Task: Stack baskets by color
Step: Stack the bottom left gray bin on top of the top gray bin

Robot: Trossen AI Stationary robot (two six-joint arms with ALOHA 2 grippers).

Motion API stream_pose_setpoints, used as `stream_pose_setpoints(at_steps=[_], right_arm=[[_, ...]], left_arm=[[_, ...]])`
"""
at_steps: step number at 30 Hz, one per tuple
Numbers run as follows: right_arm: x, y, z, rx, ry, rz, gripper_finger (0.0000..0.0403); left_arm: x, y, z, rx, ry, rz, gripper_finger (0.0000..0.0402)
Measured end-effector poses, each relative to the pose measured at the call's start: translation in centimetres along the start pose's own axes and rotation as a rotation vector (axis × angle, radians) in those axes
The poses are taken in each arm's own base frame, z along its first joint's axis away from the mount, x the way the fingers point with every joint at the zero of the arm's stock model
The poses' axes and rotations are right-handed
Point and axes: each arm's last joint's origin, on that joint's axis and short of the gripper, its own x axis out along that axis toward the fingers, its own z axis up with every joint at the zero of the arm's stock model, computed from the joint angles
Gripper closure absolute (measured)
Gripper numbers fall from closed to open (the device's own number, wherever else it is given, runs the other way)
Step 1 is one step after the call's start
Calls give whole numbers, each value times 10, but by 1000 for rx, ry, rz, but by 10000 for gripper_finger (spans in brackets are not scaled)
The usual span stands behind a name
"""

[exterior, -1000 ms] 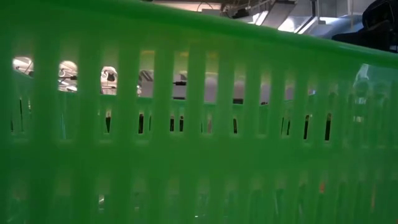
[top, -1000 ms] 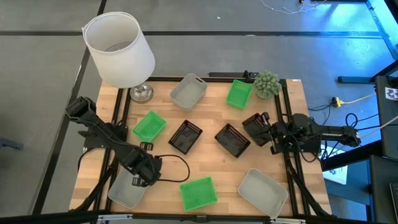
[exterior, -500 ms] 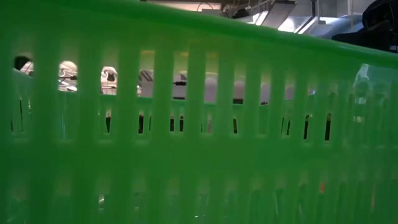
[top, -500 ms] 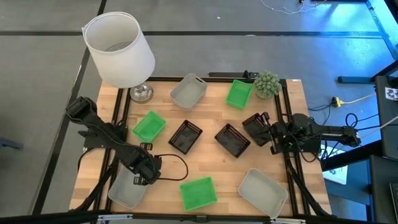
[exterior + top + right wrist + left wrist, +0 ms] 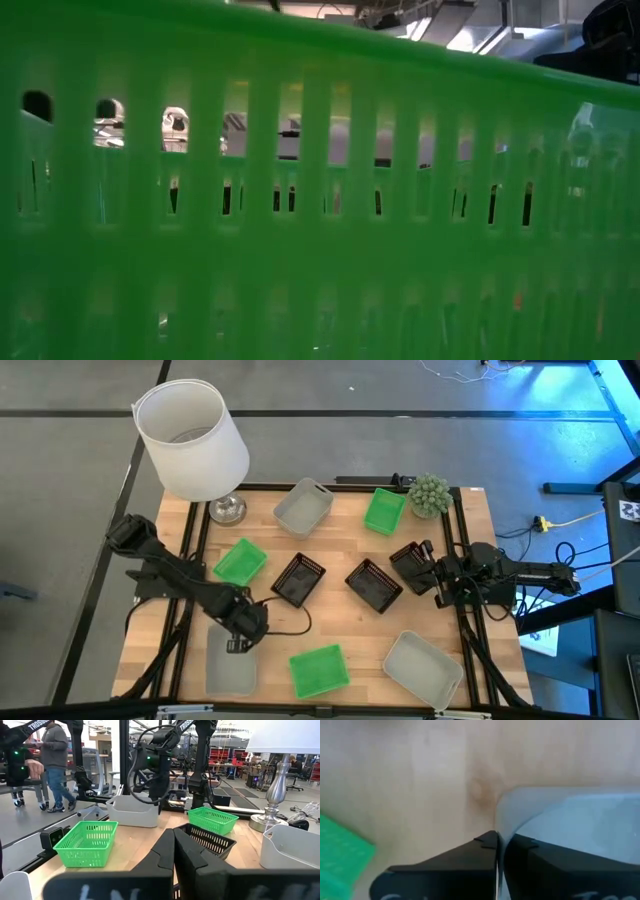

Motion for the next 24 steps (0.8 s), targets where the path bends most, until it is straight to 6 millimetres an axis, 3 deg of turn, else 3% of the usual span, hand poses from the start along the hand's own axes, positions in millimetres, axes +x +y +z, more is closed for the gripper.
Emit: stream_pose_setpoints(at_steps=[6,14,24], right_arm=[[0,-1,2,4,0,-21,402],[-8,-2,37,93,89,-118,402],[-10,-6,99,219,237,-236,402]], left_arm=[[-20,5,24,20,-51,-38,401],[-72,14,54,50,-116,-37,401],[-173,50,91,59,-354,65,401]])
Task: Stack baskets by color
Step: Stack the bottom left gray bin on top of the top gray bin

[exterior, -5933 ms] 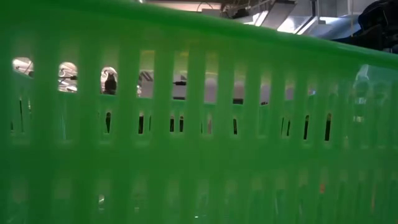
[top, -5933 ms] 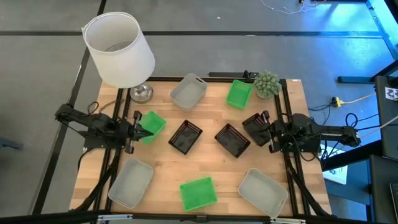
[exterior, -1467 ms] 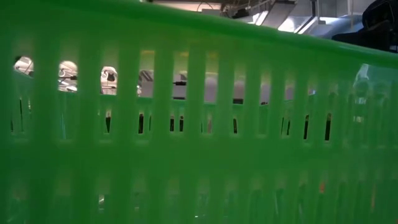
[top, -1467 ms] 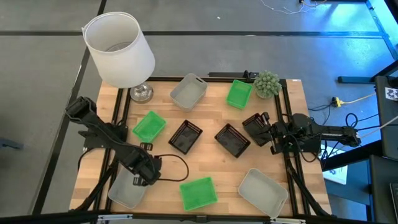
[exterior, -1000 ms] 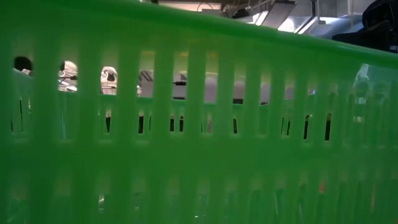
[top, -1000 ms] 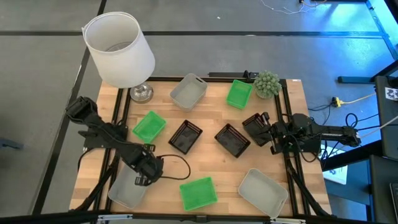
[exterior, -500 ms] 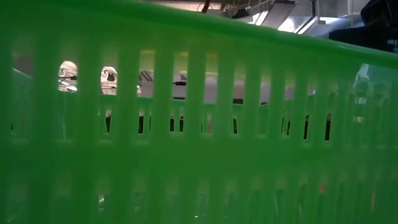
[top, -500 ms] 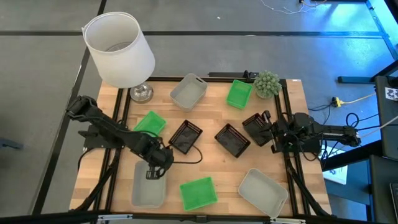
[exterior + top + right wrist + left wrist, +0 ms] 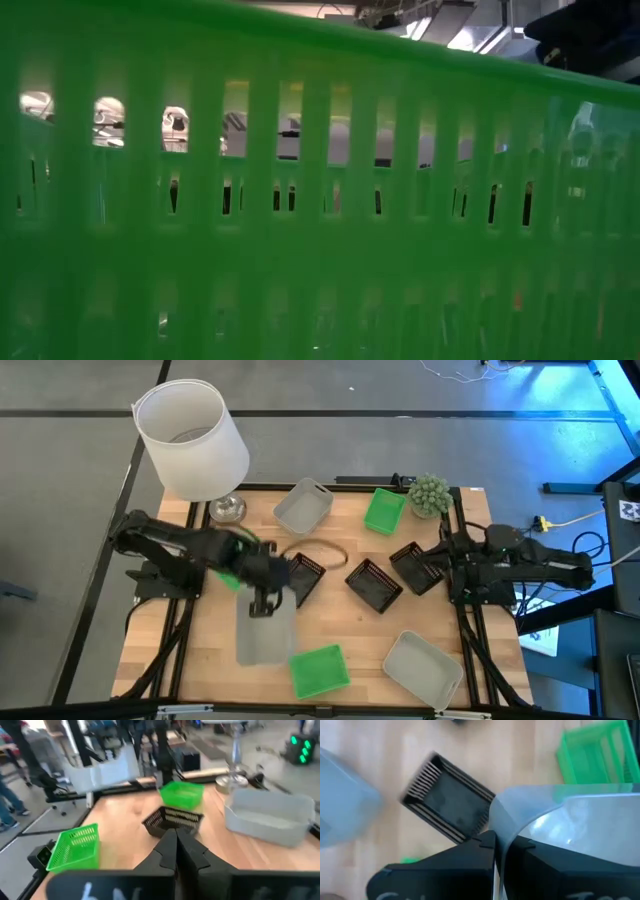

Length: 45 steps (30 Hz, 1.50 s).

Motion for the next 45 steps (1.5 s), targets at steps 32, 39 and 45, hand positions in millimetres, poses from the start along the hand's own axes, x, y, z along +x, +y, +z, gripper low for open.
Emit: stream_pose_setpoints(at_steps=[32,39,45], right_arm=[[11,6,45,12,200,-38,402],[11,6,45,15,200,-37,402],[11,6,45,15,200,-38,402]], left_arm=[[-6,169,67,526,-137,635,401],[16,200,68,590,-43,675,401],[46,220,69,667,86,674,401]])
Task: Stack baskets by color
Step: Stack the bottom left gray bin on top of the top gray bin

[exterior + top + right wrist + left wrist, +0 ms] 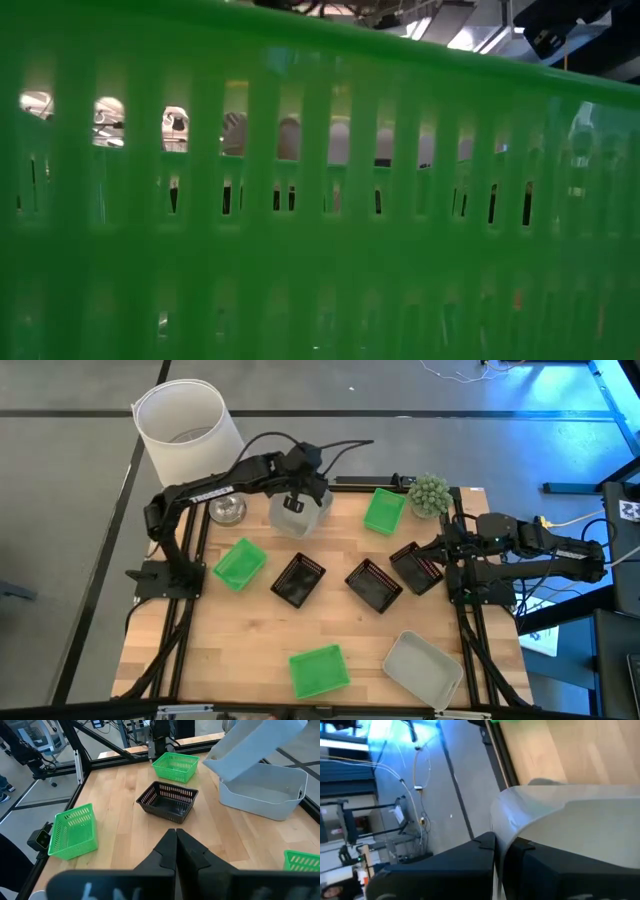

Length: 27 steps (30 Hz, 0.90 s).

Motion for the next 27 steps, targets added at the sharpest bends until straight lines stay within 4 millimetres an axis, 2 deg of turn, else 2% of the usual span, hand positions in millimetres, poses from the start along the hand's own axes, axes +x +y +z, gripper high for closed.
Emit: stream_pose_setpoints(at_steps=[4,18,27], right_arm=[[0,0,0,0,0,0,402],[0,0,0,0,-1,0,402],[0,0,0,0,0,-1,402]], left_arm=[[13,-5,2,76,32,-18,401],[35,-9,-8,80,9,-128,401],[30,-24,0,138,22,-214,401]])
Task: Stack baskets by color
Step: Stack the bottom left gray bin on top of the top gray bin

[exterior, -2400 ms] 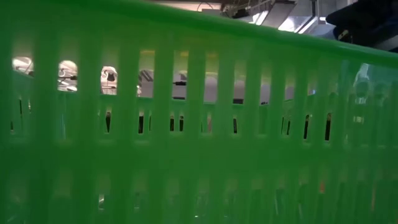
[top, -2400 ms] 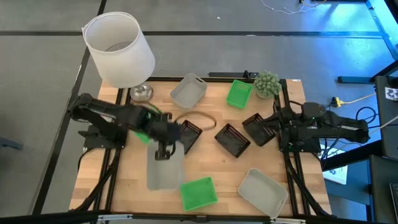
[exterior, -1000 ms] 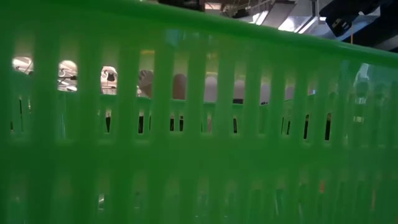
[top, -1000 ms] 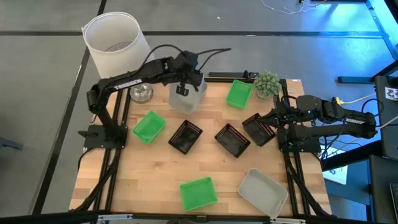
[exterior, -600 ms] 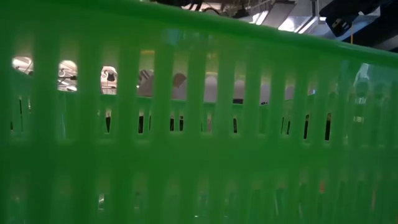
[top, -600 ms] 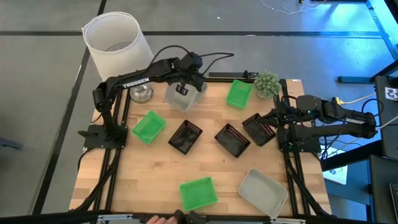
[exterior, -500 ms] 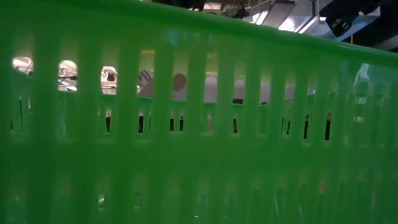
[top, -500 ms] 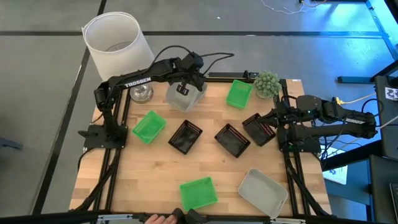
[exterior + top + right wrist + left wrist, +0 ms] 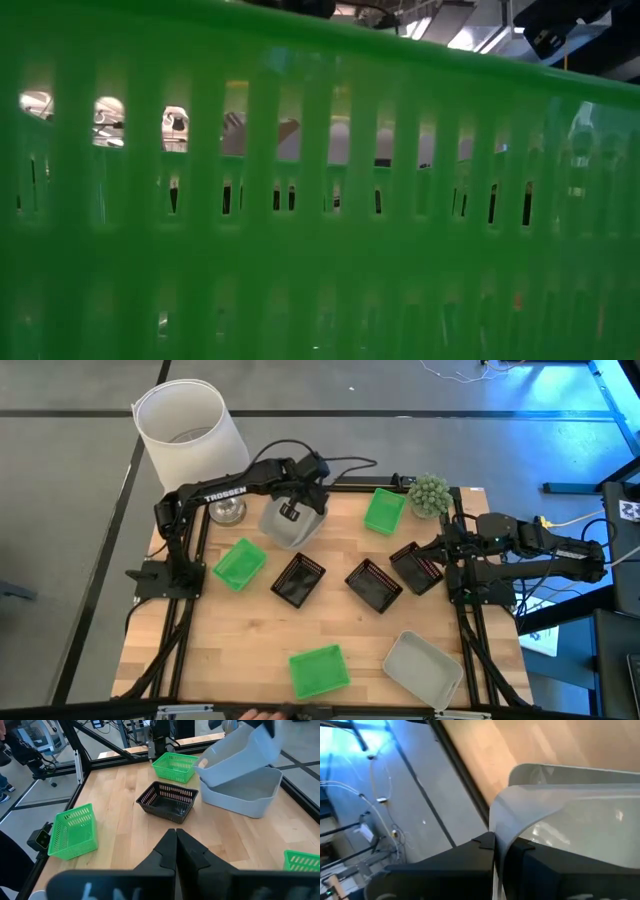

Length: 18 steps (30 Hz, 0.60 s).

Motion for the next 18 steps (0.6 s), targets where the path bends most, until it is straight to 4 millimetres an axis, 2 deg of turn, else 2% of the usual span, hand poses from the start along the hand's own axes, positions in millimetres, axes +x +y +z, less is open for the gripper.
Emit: stream_pose_setpoints(at_steps=[18], right_arm=[[0,0,0,-3,0,0,402]], left_arm=[[3,-11,-2,-22,-16,-139,401]])
